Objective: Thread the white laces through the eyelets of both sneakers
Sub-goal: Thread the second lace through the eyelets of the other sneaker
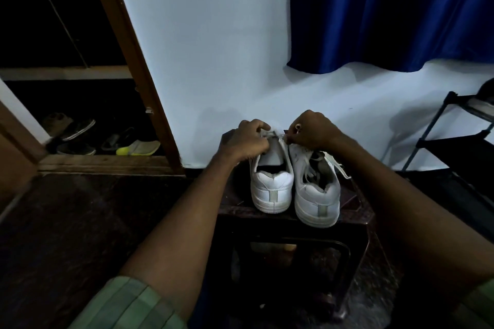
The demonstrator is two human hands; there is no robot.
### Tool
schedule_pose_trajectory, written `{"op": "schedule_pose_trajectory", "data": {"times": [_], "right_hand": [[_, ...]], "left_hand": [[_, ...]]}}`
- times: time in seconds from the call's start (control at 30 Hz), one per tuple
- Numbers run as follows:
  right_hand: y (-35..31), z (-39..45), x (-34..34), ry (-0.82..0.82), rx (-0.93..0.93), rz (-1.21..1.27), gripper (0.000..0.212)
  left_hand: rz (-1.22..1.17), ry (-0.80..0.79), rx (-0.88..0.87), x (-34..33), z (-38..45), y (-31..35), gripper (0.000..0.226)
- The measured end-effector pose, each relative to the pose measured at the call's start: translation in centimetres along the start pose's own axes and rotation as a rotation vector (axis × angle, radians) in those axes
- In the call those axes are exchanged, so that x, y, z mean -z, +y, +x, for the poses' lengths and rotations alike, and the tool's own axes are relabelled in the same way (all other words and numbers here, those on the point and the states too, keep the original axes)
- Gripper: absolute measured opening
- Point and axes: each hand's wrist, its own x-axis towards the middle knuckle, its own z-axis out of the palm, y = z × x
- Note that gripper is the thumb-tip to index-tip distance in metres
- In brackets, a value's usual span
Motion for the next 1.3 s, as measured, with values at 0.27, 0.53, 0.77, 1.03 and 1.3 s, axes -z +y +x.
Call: {"op": "schedule_pose_trajectory", "data": {"times": [0.27,0.53,0.77,1.03,1.3], "right_hand": [[0.9,-1.5,3.9,-0.154,-0.023,0.105,0.027],[2.9,-1.9,5.4,-0.111,-0.286,-0.161,0.042],[2.1,0.0,0.6,0.078,0.237,-0.140,0.024],[-0.9,-1.1,2.1,0.114,0.124,0.635,0.038],[-1.1,-2.0,4.3,0.036,0.006,0.727,0.031]], "left_hand": [[-0.037,-0.012,0.031,-0.1,0.5,-0.5,0.053],[-0.221,0.026,0.031,-0.7,1.7,-1.4,0.034],[-0.221,0.128,-0.034,-0.4,0.6,0.4,0.023],[-0.315,0.071,-0.246,-0.6,0.6,2.0,0.016],[-1.118,0.149,0.115,1.0,0.7,4.2,0.021]]}}
